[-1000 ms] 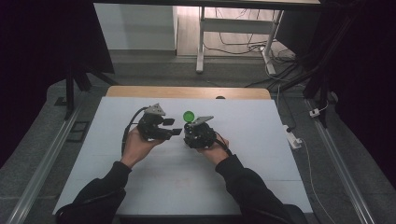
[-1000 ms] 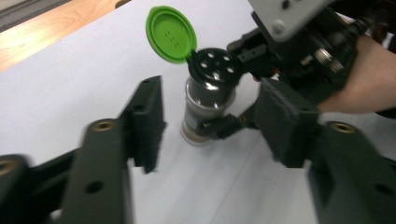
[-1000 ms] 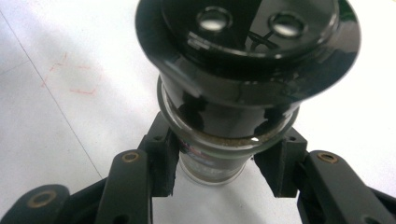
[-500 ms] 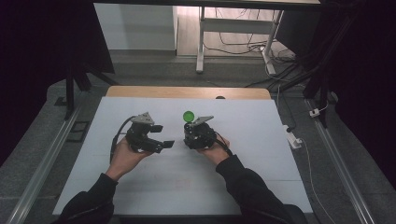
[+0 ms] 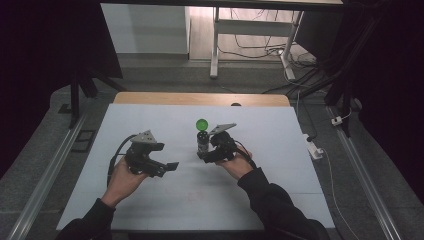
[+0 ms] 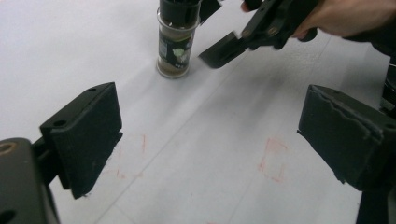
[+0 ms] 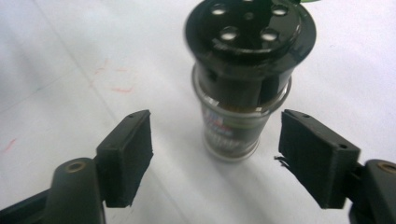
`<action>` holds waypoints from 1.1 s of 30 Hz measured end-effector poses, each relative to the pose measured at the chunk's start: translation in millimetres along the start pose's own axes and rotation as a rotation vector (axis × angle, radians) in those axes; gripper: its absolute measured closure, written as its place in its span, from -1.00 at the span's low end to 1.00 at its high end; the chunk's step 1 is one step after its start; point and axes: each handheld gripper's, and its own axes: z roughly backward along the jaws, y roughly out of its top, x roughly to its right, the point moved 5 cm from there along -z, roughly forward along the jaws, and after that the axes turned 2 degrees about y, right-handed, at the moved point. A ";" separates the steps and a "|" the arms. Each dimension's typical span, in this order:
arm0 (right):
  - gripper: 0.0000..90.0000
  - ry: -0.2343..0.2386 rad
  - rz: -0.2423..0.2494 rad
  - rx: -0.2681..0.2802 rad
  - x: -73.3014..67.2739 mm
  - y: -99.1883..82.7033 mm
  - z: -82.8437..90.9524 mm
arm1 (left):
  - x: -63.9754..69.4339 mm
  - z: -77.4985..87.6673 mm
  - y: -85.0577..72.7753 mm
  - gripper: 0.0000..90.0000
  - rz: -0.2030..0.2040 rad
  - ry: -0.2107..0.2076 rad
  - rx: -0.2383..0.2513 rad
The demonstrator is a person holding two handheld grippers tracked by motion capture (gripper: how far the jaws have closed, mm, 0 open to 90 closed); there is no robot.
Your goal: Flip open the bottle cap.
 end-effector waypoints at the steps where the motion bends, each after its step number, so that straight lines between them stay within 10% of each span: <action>1: -0.50 0.008 0.000 0.001 -1.1 -0.7 2.8 | 0.7 2.2 -2.1 -0.87 0.001 0.001 0.001; 17: -0.84 0.076 0.015 0.016 -17.4 -25.3 57.2 | 8.7 37.9 -41.8 -1.00 0.049 0.046 0.028; 33: -1.00 0.032 -0.035 0.085 -21.2 -67.4 122.2 | 11.2 71.6 -85.5 -1.00 0.108 0.127 0.047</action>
